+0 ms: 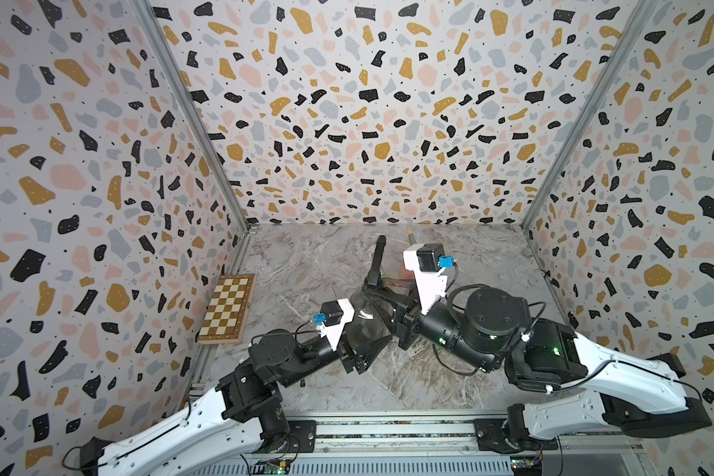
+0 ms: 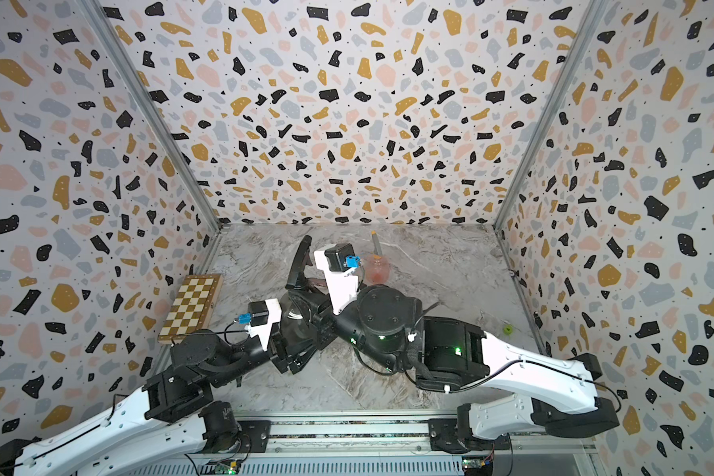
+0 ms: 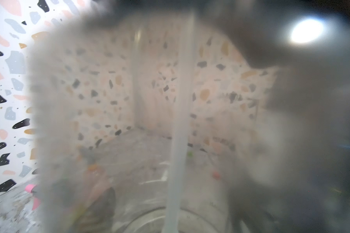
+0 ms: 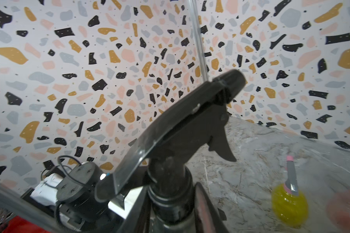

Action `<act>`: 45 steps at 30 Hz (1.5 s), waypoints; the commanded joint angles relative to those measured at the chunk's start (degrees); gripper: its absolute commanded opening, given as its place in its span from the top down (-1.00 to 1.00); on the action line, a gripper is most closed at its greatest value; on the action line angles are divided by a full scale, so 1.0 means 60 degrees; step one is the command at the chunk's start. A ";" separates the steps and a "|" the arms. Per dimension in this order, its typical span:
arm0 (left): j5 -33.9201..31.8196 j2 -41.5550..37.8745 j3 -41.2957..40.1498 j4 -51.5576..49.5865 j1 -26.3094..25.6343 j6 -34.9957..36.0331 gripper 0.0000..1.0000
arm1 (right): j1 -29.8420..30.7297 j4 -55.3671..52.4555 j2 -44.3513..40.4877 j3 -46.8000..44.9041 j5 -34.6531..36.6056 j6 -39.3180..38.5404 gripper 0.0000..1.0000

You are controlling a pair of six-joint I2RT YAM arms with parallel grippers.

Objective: Attach spray nozzles to spray bottles
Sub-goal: Screw the spray nozzle on the spray bottle.

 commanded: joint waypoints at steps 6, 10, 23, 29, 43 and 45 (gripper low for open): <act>0.0916 -0.0544 0.0279 0.0490 0.0029 0.0337 1.00 | -0.0055 -0.0121 -0.1257 -0.0732 -0.2700 -0.1463 -0.18; 0.1888 -0.0699 0.0310 0.0364 0.0022 0.0181 1.00 | -0.1514 0.0361 -0.2220 -0.1474 -0.5825 -0.1645 -0.30; 0.4201 -0.0467 0.0616 0.0215 0.0030 -0.0224 1.00 | -0.3111 0.0388 -0.1760 -0.0970 -1.0133 -0.2152 -0.24; 0.5356 -0.0235 0.0670 0.0317 0.0018 -0.0320 1.00 | -0.3183 0.0355 -0.1581 -0.0614 -1.0570 -0.2314 -0.35; 0.4414 -0.0074 0.0611 0.0537 0.0030 -0.0521 1.00 | -0.2932 0.0638 -0.1240 -0.0633 -1.0655 -0.1957 0.25; 0.4151 -0.0062 0.0624 0.0559 0.0028 -0.0525 1.00 | -0.2756 0.0577 -0.1238 -0.0624 -1.0238 -0.1959 0.40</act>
